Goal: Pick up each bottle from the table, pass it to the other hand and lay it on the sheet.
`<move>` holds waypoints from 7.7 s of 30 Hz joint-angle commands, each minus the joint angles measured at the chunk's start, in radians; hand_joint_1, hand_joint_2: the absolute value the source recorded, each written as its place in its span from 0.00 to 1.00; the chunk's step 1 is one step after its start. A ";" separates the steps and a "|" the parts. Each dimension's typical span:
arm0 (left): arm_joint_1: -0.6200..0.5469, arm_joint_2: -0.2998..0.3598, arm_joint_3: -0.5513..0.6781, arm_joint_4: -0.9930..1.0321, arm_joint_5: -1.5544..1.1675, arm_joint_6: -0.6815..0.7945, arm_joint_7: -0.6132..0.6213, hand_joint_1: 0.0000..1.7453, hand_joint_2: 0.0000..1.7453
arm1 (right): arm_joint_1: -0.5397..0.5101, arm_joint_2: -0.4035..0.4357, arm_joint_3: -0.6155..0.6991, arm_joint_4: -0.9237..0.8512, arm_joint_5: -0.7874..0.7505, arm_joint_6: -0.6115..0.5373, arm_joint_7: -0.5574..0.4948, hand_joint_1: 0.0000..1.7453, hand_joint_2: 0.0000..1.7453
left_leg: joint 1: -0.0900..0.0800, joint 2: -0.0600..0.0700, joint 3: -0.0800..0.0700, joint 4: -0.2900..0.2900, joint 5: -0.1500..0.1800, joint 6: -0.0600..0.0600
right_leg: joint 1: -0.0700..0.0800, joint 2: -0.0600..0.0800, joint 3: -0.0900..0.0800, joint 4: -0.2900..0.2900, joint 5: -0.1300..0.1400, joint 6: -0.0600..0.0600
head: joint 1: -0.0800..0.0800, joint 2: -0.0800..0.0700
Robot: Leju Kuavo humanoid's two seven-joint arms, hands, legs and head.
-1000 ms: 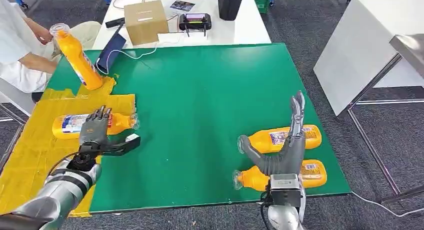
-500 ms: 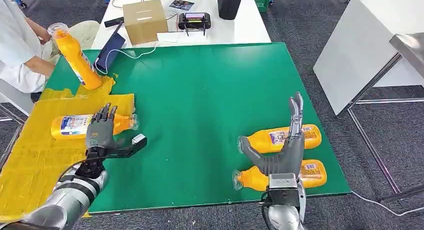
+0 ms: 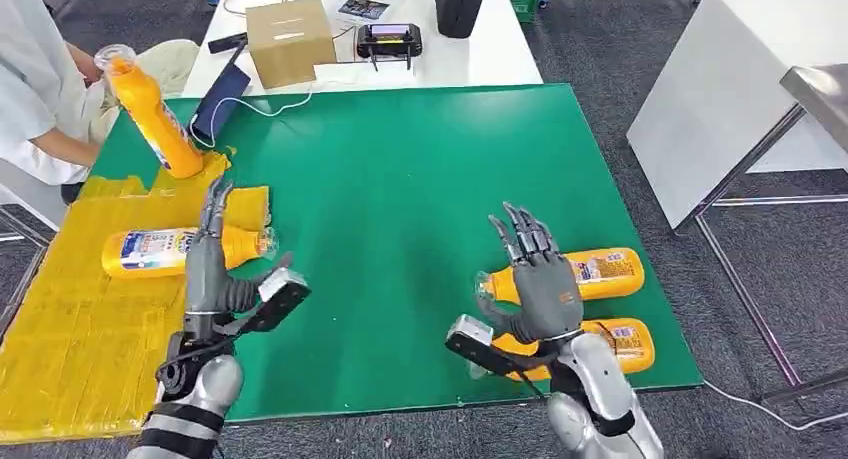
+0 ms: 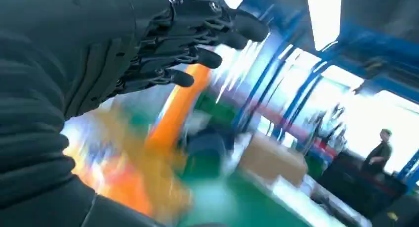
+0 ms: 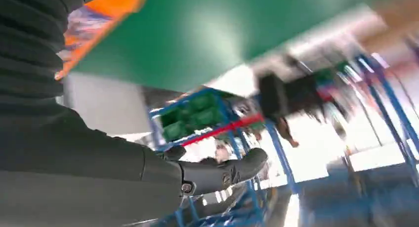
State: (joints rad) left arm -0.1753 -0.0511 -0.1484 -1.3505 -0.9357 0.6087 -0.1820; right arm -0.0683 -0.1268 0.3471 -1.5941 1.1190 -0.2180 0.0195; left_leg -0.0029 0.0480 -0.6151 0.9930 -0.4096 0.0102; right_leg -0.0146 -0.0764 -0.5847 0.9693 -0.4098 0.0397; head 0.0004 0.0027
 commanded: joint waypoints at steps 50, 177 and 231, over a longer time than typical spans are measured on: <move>0.032 0.000 -0.210 -0.041 0.445 -0.175 -0.203 0.00 1.00 | -0.443 -0.134 0.079 1.041 0.024 0.184 -0.025 0.90 1.00 | 0.003 -0.003 0.011 -0.001 0.000 0.000 | 0.001 0.004 0.011 -0.003 0.001 0.000 | 0.001 0.000; 0.139 0.009 -0.296 -0.192 0.578 -0.222 -0.181 1.00 1.00 | -0.111 0.251 0.309 0.361 -0.699 -0.087 -0.271 0.15 1.00 | 0.000 -0.003 -0.001 -0.001 0.001 0.003 | -0.002 0.002 0.000 -0.001 -0.001 0.004 | 0.001 0.000; -0.478 0.253 -0.522 0.977 -0.573 -0.200 0.549 0.00 1.00 | 0.049 0.044 0.165 0.060 -0.538 0.069 -0.305 0.00 1.00 | 0.005 -0.001 0.011 -0.003 0.004 -0.004 | 0.002 0.009 0.009 -0.001 0.002 -0.001 | 0.002 0.000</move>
State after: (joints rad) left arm -0.6942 0.2621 -0.8647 -0.4741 -1.5183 0.3880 0.4153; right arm 0.0146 -0.0294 0.5085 -1.5896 0.5170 -0.1183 -0.3154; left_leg 0.0014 0.0489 -0.6068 0.9920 -0.4056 0.0065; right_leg -0.0119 -0.0749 -0.5780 0.9706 -0.4084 0.0395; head 0.0019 0.0027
